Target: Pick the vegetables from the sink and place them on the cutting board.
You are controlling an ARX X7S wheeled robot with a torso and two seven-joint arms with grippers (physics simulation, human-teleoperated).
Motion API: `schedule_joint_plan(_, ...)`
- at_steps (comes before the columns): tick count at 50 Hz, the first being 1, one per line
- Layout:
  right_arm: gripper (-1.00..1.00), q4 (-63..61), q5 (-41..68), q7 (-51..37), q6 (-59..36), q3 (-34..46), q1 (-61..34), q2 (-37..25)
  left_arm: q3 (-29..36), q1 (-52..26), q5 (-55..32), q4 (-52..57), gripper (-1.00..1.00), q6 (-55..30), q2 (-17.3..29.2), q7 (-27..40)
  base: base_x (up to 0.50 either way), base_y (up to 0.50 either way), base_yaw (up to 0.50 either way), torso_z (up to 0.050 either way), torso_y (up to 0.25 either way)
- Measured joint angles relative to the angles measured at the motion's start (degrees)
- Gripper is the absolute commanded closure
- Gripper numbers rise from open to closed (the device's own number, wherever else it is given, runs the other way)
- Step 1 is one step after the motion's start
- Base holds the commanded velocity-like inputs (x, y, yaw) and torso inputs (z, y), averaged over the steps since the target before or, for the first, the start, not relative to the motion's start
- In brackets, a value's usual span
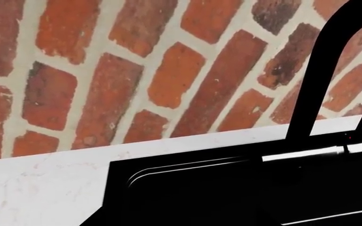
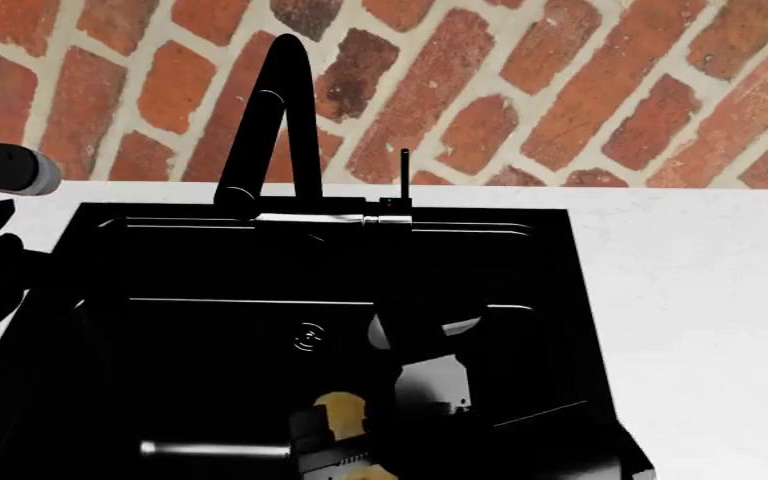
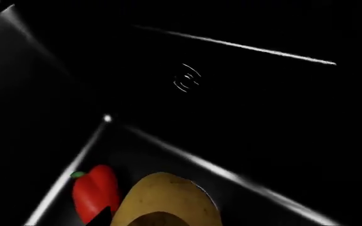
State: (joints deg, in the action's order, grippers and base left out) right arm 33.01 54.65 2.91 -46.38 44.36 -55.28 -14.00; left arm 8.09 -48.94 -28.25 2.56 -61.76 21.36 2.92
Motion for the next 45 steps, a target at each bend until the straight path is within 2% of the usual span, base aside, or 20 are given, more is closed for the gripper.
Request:
schedule_joint_plan(20, 1.00, -25.8, 11.2, -14.9, -8.9, -9.8, -4.4, -9.9, 0.3, 0.0, -0.4, 0.4, -1.00, -0.6, 0.0, 0.4, 0.00, 0.00, 0.00, 0.000, 0.000)
schedule_joint_plan(34, 1.00, -33.7, 16.6, -22.4, -12.9, -16.3, -9.9, -15.8, 1.3, -0.2, -2.9, 4.0, -1.00, -5.6, -0.5, 0.7, 0.00, 0.00, 0.00, 0.000, 0.000)
schedule_joint_plan(45, 1.00, -36.3, 19.6, -25.9, -14.7, -19.2, -11.6, -18.5, 5.0, -2.4, -4.6, 5.2, -1.00, -10.6, -1.9, 0.2, 0.00, 0.00, 0.00, 0.000, 0.000)
